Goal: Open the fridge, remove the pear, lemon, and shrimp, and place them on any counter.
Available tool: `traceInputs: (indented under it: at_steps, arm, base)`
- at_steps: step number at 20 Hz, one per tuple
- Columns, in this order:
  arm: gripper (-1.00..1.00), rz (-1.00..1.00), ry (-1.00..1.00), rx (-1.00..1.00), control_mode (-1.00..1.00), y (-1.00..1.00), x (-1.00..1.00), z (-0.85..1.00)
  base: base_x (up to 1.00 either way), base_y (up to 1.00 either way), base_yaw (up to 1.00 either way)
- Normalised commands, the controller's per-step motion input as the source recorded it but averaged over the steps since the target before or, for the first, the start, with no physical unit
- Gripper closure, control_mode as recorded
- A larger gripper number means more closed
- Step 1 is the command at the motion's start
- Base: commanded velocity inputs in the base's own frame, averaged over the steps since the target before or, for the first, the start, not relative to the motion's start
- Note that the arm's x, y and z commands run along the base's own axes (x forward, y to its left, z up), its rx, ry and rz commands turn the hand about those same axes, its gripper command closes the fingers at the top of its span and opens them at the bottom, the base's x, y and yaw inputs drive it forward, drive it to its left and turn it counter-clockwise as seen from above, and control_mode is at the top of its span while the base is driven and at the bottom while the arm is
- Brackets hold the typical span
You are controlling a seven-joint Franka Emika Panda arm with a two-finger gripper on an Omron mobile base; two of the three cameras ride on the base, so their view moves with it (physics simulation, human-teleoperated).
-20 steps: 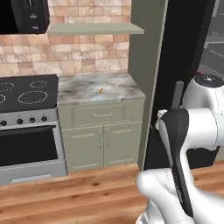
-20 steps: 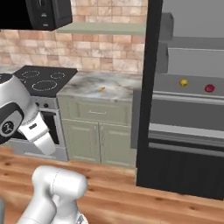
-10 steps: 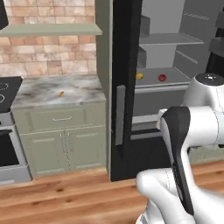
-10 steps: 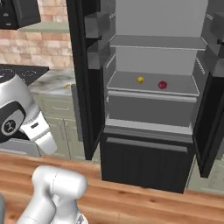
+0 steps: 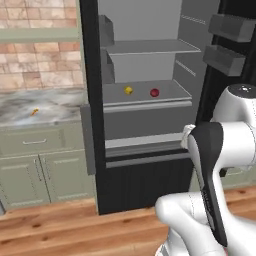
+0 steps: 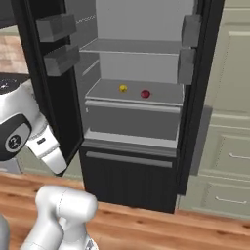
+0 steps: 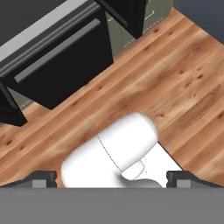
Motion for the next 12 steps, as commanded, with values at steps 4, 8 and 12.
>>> traceInputs:
  at_steps: [4,8,12]
  arm:
    - [-1.00,0.00,0.00,0.00,1.00,0.00,0.00,0.00]
    - [-1.00,0.00,0.00,0.00,1.00,0.00,0.00,0.00]
    - [-1.00,0.00,0.00,0.00,1.00,0.00,0.00,0.00]
  base:
    - [0.57,-0.15,0.00]
    - [0.79,-0.14,0.00]
    - [1.00,-0.42,0.00]
